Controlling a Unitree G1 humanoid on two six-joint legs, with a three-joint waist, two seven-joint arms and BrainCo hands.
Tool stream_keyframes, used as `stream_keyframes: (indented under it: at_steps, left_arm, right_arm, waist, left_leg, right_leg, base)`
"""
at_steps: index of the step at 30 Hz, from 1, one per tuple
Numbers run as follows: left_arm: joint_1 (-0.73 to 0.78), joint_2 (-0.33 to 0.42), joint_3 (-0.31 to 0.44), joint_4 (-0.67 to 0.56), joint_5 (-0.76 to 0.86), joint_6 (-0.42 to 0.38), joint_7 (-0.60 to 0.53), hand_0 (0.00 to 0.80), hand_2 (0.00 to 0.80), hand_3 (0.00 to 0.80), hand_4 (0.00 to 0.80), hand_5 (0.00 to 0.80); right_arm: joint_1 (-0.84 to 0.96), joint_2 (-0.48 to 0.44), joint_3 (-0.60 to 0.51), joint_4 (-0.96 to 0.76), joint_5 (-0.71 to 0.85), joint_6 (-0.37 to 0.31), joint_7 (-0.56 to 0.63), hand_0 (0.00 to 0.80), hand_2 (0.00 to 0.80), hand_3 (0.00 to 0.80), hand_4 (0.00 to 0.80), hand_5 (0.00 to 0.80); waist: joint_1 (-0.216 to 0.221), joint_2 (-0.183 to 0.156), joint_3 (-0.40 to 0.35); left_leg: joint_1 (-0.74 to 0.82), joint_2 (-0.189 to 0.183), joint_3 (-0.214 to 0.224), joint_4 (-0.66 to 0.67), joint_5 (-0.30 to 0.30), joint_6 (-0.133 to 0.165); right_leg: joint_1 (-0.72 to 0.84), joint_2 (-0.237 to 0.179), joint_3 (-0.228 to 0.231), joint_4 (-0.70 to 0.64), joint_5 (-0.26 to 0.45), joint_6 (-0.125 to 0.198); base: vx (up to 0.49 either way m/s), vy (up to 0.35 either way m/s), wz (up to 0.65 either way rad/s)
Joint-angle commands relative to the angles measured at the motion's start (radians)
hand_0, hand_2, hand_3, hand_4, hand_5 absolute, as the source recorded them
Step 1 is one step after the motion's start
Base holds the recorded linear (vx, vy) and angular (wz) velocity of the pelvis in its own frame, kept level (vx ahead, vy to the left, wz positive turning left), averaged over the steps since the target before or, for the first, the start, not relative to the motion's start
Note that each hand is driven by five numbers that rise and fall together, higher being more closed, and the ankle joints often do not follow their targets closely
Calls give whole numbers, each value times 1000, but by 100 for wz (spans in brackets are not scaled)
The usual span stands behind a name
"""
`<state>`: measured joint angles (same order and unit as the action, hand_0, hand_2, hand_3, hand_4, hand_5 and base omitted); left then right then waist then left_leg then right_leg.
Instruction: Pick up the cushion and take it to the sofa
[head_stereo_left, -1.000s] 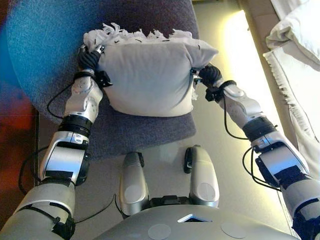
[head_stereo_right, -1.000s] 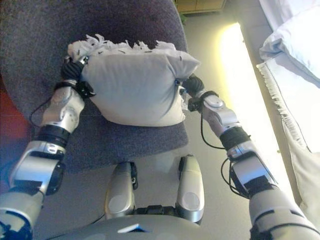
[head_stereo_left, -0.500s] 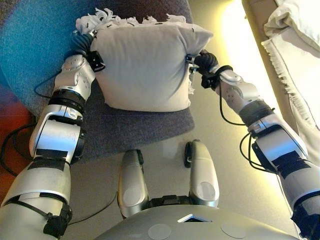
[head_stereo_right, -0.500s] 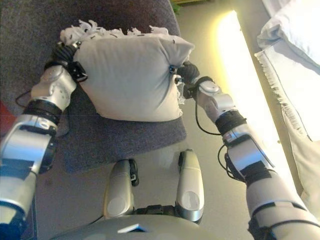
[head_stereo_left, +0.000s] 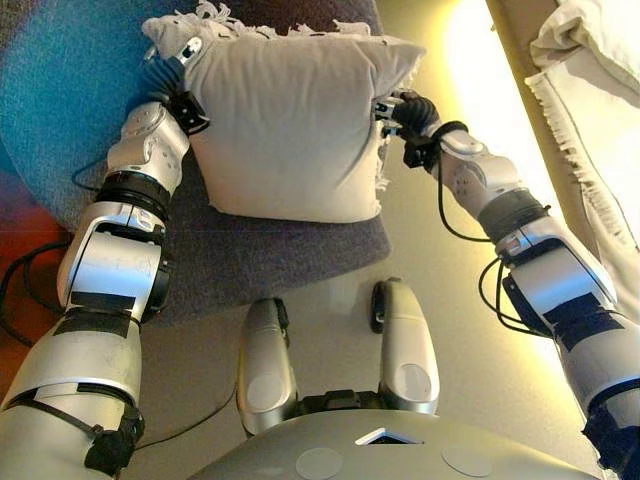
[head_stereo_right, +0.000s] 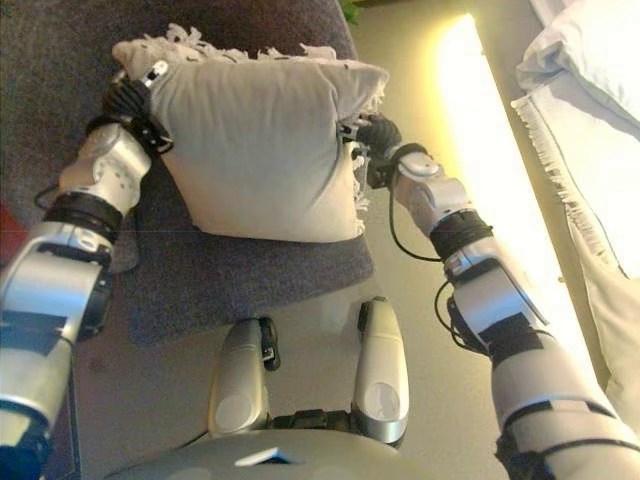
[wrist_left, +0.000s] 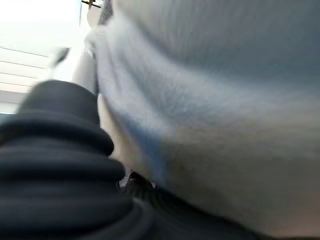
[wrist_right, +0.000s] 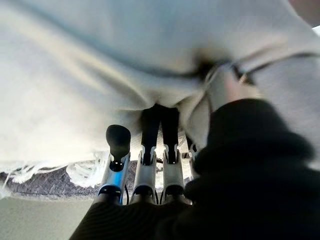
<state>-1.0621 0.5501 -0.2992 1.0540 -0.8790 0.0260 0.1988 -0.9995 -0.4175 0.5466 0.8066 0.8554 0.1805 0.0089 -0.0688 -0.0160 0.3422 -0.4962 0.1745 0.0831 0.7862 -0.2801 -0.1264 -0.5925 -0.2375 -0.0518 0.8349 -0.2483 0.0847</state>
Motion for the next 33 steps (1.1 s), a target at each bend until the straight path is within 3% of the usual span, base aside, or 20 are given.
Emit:
stream_keyframes:
  at_steps: [1,8,13,22,33]
  left_arm:
    - [-67,27,2,-48,12,-85,-11,0,0,0,0,0]
    - [68,103,78,-150,13,-115,-59,0,0,0,0,0]
    - [216,113,143,-263,3,-125,-100,0,0,0,0,0]
    - [557,-34,267,-569,88,-119,-210,0,0,0,0,0]
    - [855,-177,318,-813,55,-107,-258,0,0,0,0,0]
  right_arm:
    - [-61,19,-33,-60,61,-78,-20,0,0,0,0,0]
    - [58,-56,-109,-148,72,-117,-64,0,0,0,0,0]
    - [194,-103,-206,-206,58,-149,-61,0,0,0,0,0]
    - [532,-98,-383,-398,-46,-165,5,0,0,0,0,0]
    - [799,40,-419,-587,-88,-210,136,0,0,0,0,0]
  waist:
    - [3,0,-41]
    - [9,7,-82]
    - [16,8,-136]
    - [34,1,-242]
    - [41,-3,-289]
  left_leg:
    - [18,22,-67,-150,130,-65]
    - [130,16,-54,-315,199,-49]
    - [229,-1,-32,-458,251,-38]
    - [410,-27,24,-671,300,-17]
    - [498,-52,67,-747,302,15]
  right_leg:
    - [126,-47,30,-267,159,83]
    - [239,-30,6,-432,199,73]
    - [350,-10,-27,-576,235,72]
    - [542,24,-83,-773,277,88]
    - [606,39,-89,-857,320,90]
  base:
    - [31,3,1]
    - [35,8,3]
    - [101,15,3]
    - [103,14,6]
    - [-53,32,-3]
